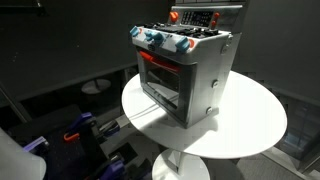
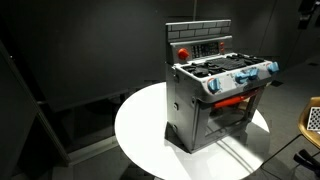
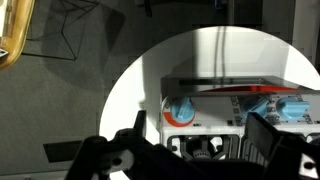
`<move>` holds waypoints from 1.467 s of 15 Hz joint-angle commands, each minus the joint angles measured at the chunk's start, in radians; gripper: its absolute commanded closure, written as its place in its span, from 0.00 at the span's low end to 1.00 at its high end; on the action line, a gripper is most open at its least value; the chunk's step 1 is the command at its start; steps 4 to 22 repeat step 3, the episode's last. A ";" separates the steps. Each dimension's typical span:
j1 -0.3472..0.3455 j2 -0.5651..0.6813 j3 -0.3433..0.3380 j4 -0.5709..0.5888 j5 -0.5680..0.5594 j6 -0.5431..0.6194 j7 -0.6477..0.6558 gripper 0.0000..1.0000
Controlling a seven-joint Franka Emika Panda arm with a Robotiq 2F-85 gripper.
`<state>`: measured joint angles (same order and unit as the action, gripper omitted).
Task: Press the top right orange button on the stove
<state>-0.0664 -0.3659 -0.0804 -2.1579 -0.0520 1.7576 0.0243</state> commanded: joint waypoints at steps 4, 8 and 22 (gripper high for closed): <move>-0.005 -0.009 0.004 -0.004 0.002 -0.004 -0.003 0.00; -0.005 -0.009 0.004 -0.004 0.002 -0.004 -0.003 0.00; -0.005 -0.009 0.004 -0.004 0.002 -0.004 -0.003 0.00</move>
